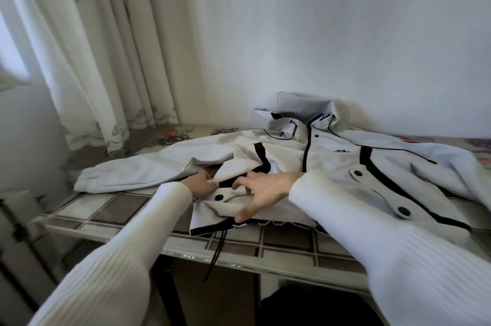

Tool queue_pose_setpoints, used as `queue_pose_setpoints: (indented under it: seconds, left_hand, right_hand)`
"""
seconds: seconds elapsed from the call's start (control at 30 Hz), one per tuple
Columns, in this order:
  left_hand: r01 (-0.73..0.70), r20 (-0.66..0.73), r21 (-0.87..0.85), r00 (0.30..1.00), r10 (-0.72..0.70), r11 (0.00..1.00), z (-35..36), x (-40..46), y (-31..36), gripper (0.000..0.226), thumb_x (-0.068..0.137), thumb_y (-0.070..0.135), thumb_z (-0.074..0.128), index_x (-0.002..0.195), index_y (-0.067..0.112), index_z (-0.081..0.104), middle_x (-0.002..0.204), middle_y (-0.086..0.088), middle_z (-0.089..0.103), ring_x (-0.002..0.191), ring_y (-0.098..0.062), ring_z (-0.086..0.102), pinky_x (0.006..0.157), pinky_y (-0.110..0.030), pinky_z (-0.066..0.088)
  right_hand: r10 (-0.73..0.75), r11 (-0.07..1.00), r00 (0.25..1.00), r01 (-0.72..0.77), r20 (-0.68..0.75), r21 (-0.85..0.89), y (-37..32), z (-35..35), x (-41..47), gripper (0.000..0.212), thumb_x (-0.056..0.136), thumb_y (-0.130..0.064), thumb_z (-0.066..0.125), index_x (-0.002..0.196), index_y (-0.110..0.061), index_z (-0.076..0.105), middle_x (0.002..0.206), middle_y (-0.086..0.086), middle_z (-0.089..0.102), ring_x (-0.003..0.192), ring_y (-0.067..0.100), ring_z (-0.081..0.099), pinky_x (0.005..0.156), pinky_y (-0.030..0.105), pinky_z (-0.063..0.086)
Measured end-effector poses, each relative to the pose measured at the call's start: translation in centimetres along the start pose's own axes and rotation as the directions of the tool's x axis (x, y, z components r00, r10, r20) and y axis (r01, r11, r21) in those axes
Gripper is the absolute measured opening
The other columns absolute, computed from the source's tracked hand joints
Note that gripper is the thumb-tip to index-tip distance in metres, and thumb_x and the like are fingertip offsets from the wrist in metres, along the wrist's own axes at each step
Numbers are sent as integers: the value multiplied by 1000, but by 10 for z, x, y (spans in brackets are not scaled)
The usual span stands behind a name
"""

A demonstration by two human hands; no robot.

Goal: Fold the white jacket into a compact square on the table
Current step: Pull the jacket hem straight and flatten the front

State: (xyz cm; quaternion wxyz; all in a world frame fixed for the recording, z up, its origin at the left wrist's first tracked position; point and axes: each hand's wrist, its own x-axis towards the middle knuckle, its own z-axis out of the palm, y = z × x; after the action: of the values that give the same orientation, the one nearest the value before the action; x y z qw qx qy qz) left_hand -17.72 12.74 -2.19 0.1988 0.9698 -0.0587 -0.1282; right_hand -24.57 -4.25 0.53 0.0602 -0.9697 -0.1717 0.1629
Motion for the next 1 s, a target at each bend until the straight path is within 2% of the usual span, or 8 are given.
queue_pose_setpoints:
  seconds: [0.07,0.13,0.33,0.47,0.57,0.7,0.8,1.0]
  left_hand:
    - [3,-7,28,1000,-2,1000,3,-1,3,51,96,33,43,139,8,33,141,-15,44,127,-29,47,98,-32,41]
    - [0,-23,42,1000,1,999,8,-4,4,49,97,31,41,140,9,31,146,-17,35,132,-30,40,104,-32,35]
    - [3,-16,52,1000,-2,999,9,-7,7,48,98,33,38,141,13,30,148,-19,25,131,-32,39,107,-32,31]
    - [-11,2,134,1000,11,991,5,-4,10,49,98,38,36,141,15,31,148,-17,28,133,-32,37,110,-35,29]
    - [-16,34,266,999,7,964,7,-5,12,53,98,40,35,145,18,24,150,-15,19,137,-35,32,113,-39,25]
    - [-58,12,305,998,56,951,9,-5,20,53,98,34,37,147,17,23,151,-14,16,141,-35,22,115,-39,21]
    - [-103,3,266,994,106,959,12,-3,27,54,98,33,40,146,16,24,151,-11,16,143,-32,16,116,-38,18]
    - [-104,27,205,995,100,973,25,2,27,56,98,35,39,147,17,21,152,-12,16,143,-34,15,117,-40,16]
  right_hand:
    - [14,997,999,-12,30,-72,-5,3,2,84,73,-58,67,142,-31,27,139,3,32,129,22,34,107,41,34]
    - [2,994,1000,-2,1,-107,-6,6,5,78,75,-45,71,140,-25,32,134,6,36,125,25,39,103,40,38]
    - [-77,996,983,68,-169,-59,-2,6,8,37,83,-24,65,115,-9,55,118,10,58,108,26,54,81,29,40]
    - [-123,990,976,133,-177,45,7,-7,4,10,89,-17,61,84,-8,61,83,9,56,83,20,47,64,26,33]
    - [-139,987,989,144,-58,77,10,-13,-1,24,97,-16,48,102,1,64,83,6,53,81,17,45,58,15,33]
    - [-98,995,993,96,69,28,14,-7,2,26,98,-12,43,114,-1,61,93,5,55,87,16,47,77,26,37]
    - [-87,996,995,85,43,33,15,-3,4,27,93,-10,49,116,-8,62,98,5,60,90,15,50,82,31,42]
    - [-108,990,993,112,-49,85,19,8,5,31,93,-26,56,116,-6,58,96,-1,50,88,14,47,68,21,37]
